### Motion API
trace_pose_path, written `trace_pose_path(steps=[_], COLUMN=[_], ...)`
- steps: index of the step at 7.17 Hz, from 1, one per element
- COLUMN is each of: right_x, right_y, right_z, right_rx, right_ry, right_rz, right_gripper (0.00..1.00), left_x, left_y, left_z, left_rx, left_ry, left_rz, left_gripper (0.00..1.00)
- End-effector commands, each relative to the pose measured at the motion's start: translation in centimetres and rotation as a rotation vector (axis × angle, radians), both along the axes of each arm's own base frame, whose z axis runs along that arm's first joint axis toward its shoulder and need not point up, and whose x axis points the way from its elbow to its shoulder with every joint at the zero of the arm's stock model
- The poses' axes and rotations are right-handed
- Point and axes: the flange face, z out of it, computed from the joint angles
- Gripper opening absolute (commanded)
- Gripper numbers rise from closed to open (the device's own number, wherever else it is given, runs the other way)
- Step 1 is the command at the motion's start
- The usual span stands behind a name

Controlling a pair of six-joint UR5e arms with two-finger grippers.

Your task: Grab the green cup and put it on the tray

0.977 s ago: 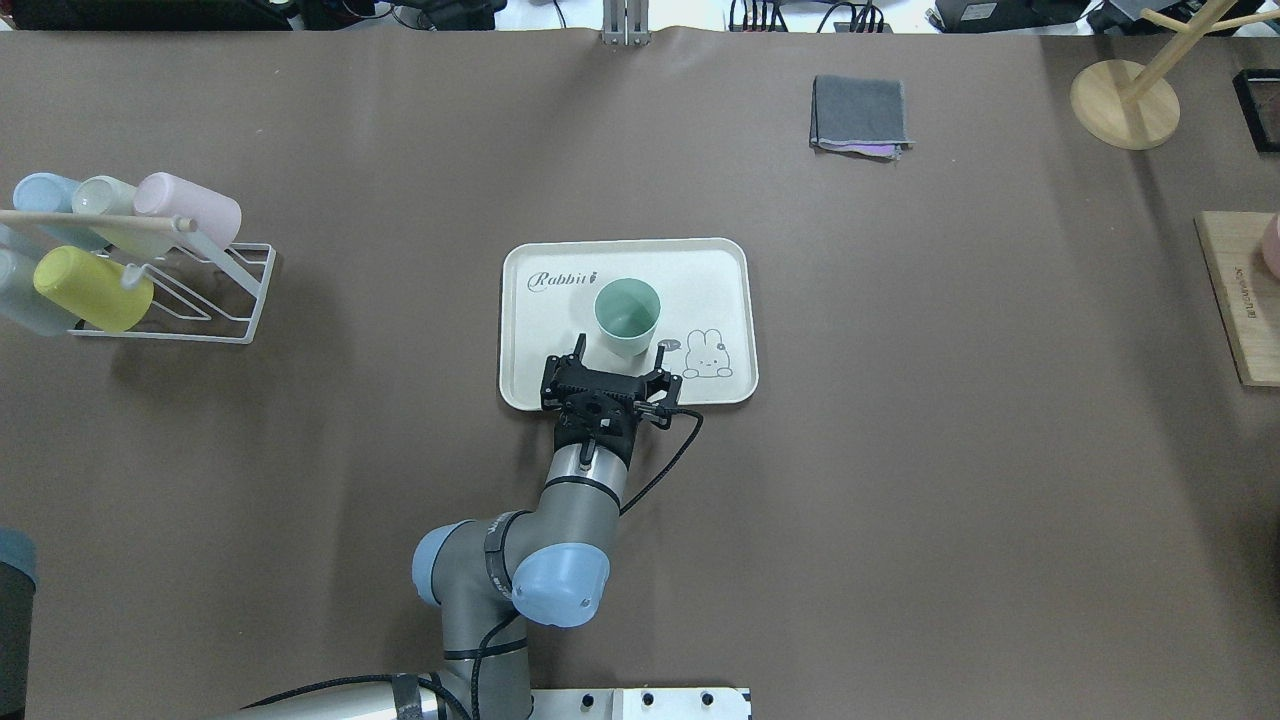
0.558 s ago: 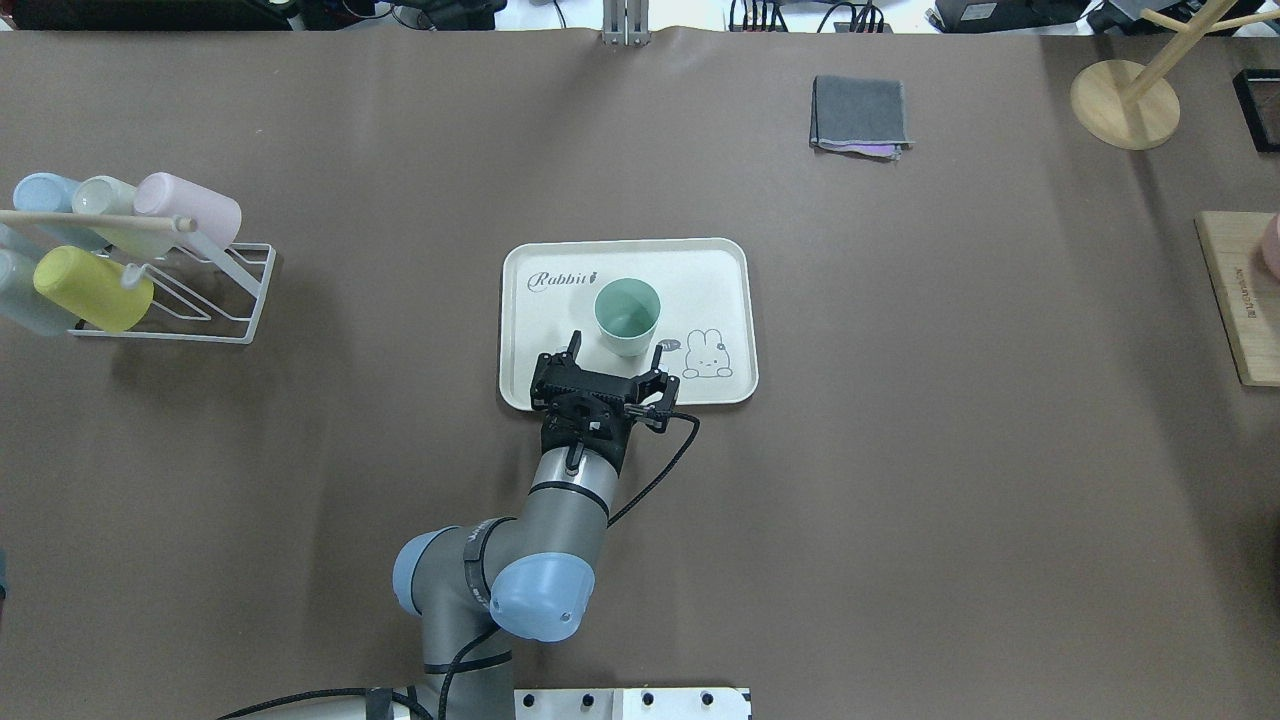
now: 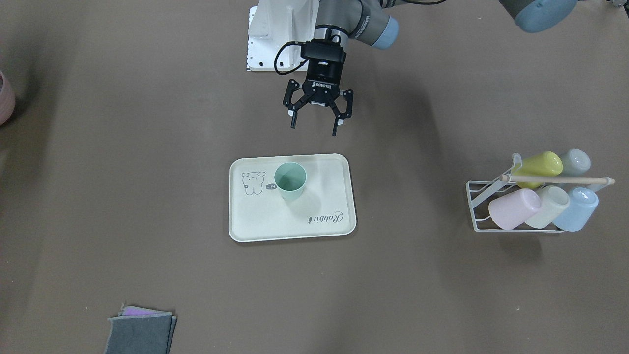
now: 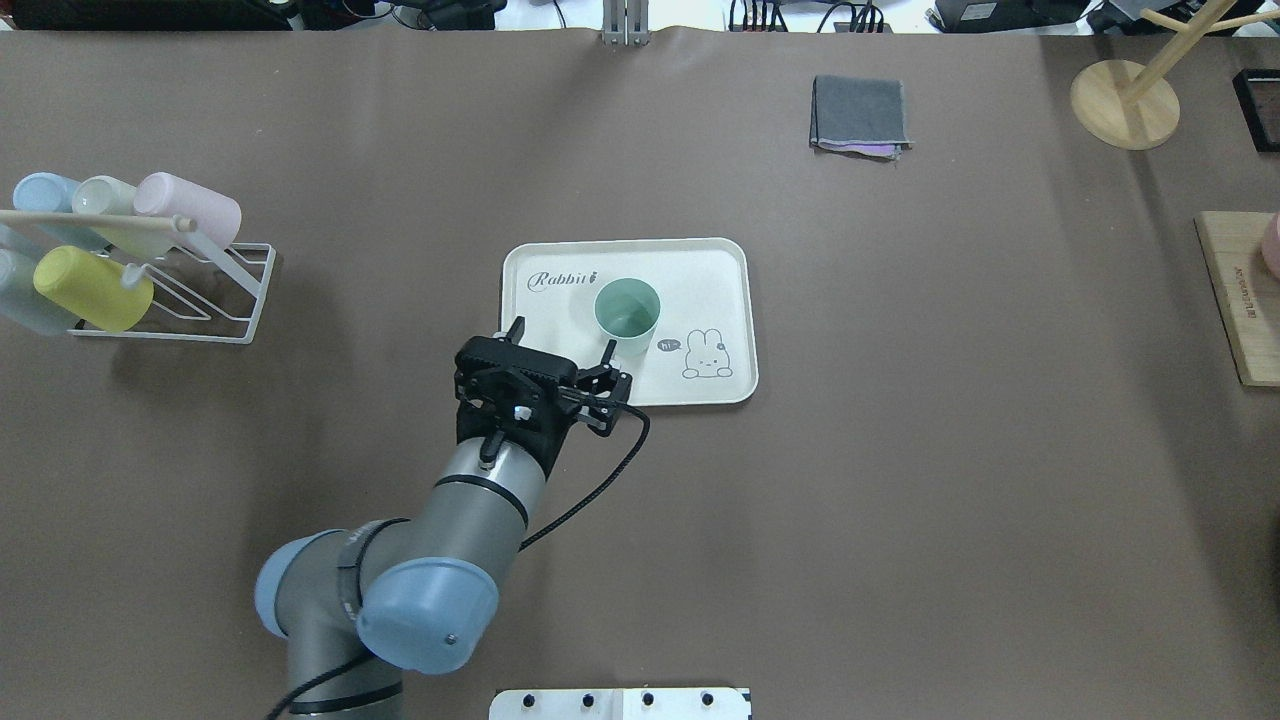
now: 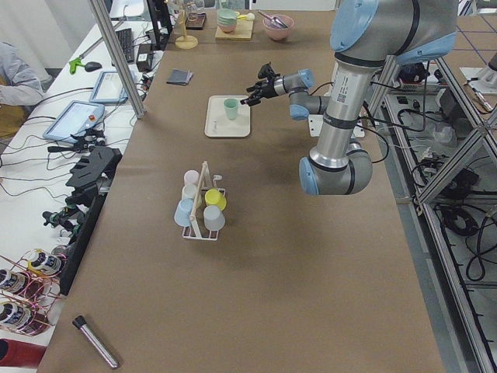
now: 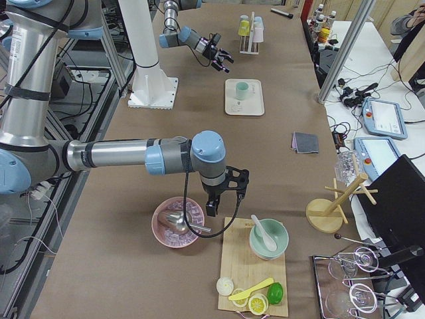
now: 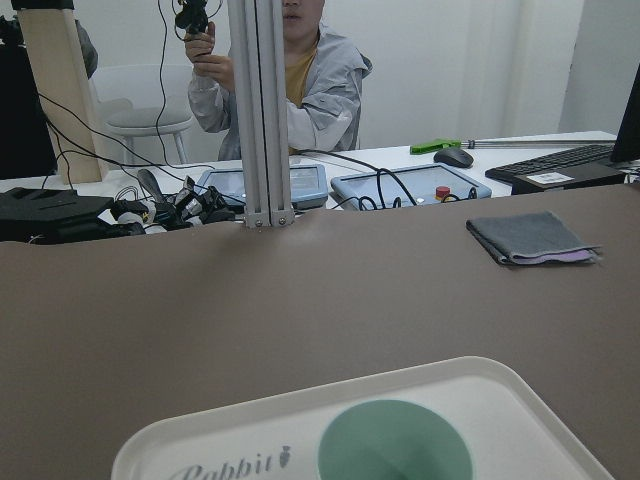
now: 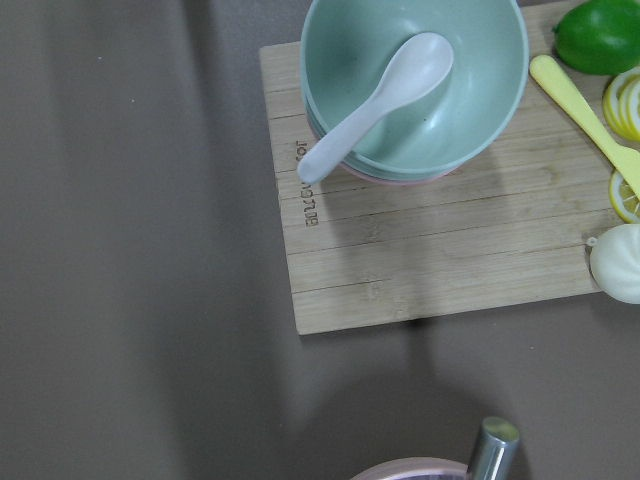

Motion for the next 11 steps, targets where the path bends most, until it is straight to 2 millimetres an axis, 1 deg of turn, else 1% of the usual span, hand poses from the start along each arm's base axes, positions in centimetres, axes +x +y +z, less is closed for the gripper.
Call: trace_pose_path(steps=[1,2,3,4,5,6,7,8,9,10,11], right_x=[0.3,0.4,0.3,0.4,0.4,0.4,0.4,0.4,0.5,0.5,0.5], right_y=[0.5,0.7,1.2,1.1,0.9,0.7,-1.1,-4.4,-5.6,-6.3,-6.3], right_z=[0.3,0.5,1.3,1.7,1.5,1.5,1.6,1.8,2.3,2.0,2.2], right_rx=[-0.004,-0.011,-0.026,-0.033,-0.027,-0.027,-0.02,-0.017,-0.024,-0.018,-0.022], right_ry=[-0.002,-0.003,-0.004,-0.001,-0.001,0.005,0.013,0.009,0.014,0.015,0.014], right_rz=[0.008,0.009,0.01,0.012,0.012,0.013,0.011,0.01,0.012,0.012,0.013], right_gripper=[1.0,1.0,1.0,1.0,1.0,1.0,1.0,1.0,1.0,1.0,1.0], left_x=[-10.1,-13.5,-17.5,-22.1,-26.1,-31.8,-37.4,-43.1,-49.1,-52.8,-55.9], left_y=[-5.3,-9.6,-13.4,-16.7,-18.5,-20.5,-21.3,-21.8,-22.0,-20.6,-18.9], left_z=[-0.1,1.6,3.0,4.1,6.3,9.6,13.5,18.2,21.9,25.2,28.4], left_rx=[-0.012,-0.098,-0.196,-0.296,-0.386,-0.436,-0.503,-0.591,-0.64,-0.699,-0.739], left_ry=[-0.076,-0.137,-0.177,-0.175,-0.194,-0.267,-0.269,-0.234,-0.232,-0.208,-0.192], left_rz=[0.152,0.176,0.177,0.203,0.245,0.286,0.331,0.364,0.424,0.474,0.501], left_gripper=[1.0,1.0,1.0,1.0,1.0,0.99,1.0,1.0,1.0,1.0,1.0])
